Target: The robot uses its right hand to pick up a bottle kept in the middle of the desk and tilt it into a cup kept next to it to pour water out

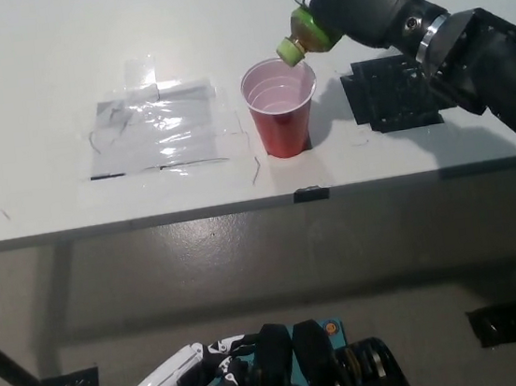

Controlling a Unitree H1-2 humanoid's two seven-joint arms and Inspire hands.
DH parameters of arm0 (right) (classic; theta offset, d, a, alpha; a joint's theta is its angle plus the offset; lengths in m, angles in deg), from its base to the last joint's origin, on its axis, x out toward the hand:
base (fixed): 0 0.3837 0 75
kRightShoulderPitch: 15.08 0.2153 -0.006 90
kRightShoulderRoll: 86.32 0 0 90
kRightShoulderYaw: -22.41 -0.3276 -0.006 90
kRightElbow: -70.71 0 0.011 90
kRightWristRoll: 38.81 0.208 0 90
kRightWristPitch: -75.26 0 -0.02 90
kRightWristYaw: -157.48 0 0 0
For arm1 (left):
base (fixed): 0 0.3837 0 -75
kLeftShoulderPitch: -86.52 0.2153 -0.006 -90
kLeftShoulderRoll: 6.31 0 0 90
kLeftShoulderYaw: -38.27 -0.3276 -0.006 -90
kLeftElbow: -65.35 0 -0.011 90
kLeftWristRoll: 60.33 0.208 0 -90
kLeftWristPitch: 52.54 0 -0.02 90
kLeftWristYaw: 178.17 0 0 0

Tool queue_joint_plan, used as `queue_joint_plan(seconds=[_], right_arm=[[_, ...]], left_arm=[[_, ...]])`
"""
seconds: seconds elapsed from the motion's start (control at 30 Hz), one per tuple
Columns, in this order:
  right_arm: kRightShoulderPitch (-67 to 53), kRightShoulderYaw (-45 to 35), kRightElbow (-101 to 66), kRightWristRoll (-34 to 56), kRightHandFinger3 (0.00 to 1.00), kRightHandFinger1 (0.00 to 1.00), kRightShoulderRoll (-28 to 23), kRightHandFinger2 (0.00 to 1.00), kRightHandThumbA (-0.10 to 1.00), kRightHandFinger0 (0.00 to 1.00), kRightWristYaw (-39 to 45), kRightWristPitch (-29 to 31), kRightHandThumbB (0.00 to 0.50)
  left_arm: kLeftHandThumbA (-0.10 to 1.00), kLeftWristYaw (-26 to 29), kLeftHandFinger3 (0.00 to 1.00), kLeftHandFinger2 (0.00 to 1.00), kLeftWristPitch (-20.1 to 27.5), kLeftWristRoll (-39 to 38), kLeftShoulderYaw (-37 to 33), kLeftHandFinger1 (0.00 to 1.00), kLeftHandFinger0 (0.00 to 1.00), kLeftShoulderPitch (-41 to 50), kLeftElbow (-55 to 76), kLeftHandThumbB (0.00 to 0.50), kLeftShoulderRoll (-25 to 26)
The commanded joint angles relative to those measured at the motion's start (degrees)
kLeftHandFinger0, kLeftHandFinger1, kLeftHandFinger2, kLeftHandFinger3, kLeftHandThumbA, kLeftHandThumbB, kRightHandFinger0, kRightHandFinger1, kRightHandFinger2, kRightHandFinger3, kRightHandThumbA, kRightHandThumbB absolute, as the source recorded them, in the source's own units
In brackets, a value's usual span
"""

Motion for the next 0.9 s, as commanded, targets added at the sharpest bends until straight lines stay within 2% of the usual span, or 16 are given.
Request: queue_joint_plan(seconds=[0.0, 0.03, 0.1, 0.13, 0.2, 0.23, 0.27, 0.3, 0.33, 0.37, 0.47, 0.57, 0.73, 0.77, 0.83, 0.87], right_arm=[[1.37, -5.42, -2.49, 5.8, 0.19, 0.14, 0.23, 0.26, -0.06, 0.0, 2.58, -2.12, 0.17], [1.22, -5.73, -2.52, 5.56, 0.18, 0.14, 0.54, 0.26, -0.06, 0.0, 2.85, -1.94, 0.17], [-0.2, -9.37, -3.13, 9.01, 0.04, 0.16, 1.61, 0.28, -0.1, 0.0, 4.3, -3.37, 0.121], [-0.79, -10.78, -3.68, 9.53, 0.03, 0.19, 1.96, 0.33, -0.07, 0.0, 5.31, -4.5, 0.123], [-1.72, -14.23, -3.52, 12.36, 0.34, 0.12, 3.03, 0.32, -0.1, 0.0, 4.74, -3.66, 0.212], [-2.07, -15.75, -3.66, 13.96, 0.43, 0.09, 3.47, 0.31, -0.09, 0.0, 6.13, -4.05, 0.213], [-2.29, -16.71, -3.78, 14.36, 0.44, 0.08, 3.75, 0.31, -0.09, 0.0, 6.91, -4.11, 0.217], [-3.02, -19.2, -4.52, 16.86, 0.48, 0.02, 4.48, 0.25, -0.1, 0.0, 8.82, -5.48, 0.21], [-3.4, -20.66, -4.76, 17.67, 0.47, 0.0, 4.94, 0.23, -0.1, 0.0, 9.35, -6.1, 0.18], [-3.7, -22.46, -5.14, 19.69, 0.45, 0.0, 5.76, 0.24, -0.1, 0.0, 11.28, -7.02, 0.116], [-4.86, -28.87, -6.72, 26.5, 0.33, 0.03, 8.23, 0.27, -0.1, 0.0, 15.36, -10.74, 0.053], [-5.85, -36.87, -9.56, 34.89, 0.28, 0.0, 11.55, 0.22, -0.1, 0.0, 19.77, -17.23, 0.002], [-6.97, -44.27, -10.59, 42.97, 0.32, 0.0, 13.74, 0.02, -0.1, 0.0, 20.51, -16.18, 0.0], [-7.51, -46.67, -10.16, 46.55, 0.39, 0.0, 14.19, 0.08, -0.1, 0.0, 20.28, -14.0, 0.0], [-7.49, -48.88, -9.34, 49.7, 0.42, 0.0, 14.67, 0.06, -0.1, 0.0, 20.31, -11.27, 0.0], [-8.07, -50.0, -8.72, 51.44, 0.43, 0.0, 14.69, 0.09, -0.1, 0.0, 19.89, -8.44, 0.0]], left_arm=[[0.42, -1.27, 1.0, 1.0, 0.32, -0.9, -0.06, 1.0, 1.0, -0.25, 1.64, 0.5, 1.34], [0.42, -1.15, 1.0, 1.0, 0.53, -0.91, -0.02, 1.0, 1.0, 0.24, 1.69, 0.5, 1.24], [0.43, -0.96, 1.0, 1.0, -0.21, -0.58, -0.08, 1.0, 1.0, 0.29, 2.03, 0.5, 1.39], [0.43, -0.95, 1.0, 1.0, 0.13, -0.46, -0.09, 1.0, 1.0, 0.33, 1.92, 0.5, 1.39], [0.44, -0.94, 1.0, 1.0, 0.77, -0.36, -0.03, 1.0, 1.0, 0.58, 1.59, 0.5, 1.41], [0.44, -0.84, 1.0, 1.0, 0.51, -0.35, -0.01, 1.0, 1.0, 0.62, 1.76, 0.5, 1.35], [0.44, -0.8, 1.0, 1.0, 0.41, -0.36, 0.0, 1.0, 1.0, 0.64, 1.83, 0.5, 1.32], [0.44, -0.92, 1.0, 1.0, 0.57, -0.39, -0.05, 1.0, 1.0, 0.61, 1.94, 0.5, 1.37], [0.44, -0.93, 1.0, 1.0, 0.87, -0.36, -0.04, 1.0, 1.0, 0.64, 1.88, 0.5, 1.34], [0.44, -0.86, 1.0, 1.0, 0.67, -0.5, 0.07, 1.0, 1.0, 0.82, 1.81, 0.5, 1.29], [0.44, -0.97, 1.0, 1.0, 0.82, -0.58, 0.06, 1.0, 1.0, 0.81, 1.52, 0.5, 1.27], [0.44, -1.03, 1.0, 1.0, 0.95, -0.54, 0.03, 1.0, 1.0, 0.74, 1.35, 0.5, 1.28], [0.44, -0.99, 1.0, 1.0, 0.5, -0.56, 0.03, 1.0, 1.0, 0.75, 1.58, 0.5, 1.29], [0.45, -1.06, 1.0, 1.0, 0.94, -0.43, -0.01, 1.0, 1.0, 0.78, 1.48, 0.5, 1.35], [0.45, -1.01, 1.0, 1.0, 1.1, -0.63, 0.22, 1.0, 1.0, 0.71, 1.49, 0.5, 1.31], [0.44, -1.11, 1.0, 1.0, 0.78, -0.97, 0.28, 1.0, 1.0, 0.73, 1.75, 0.5, 1.28]])
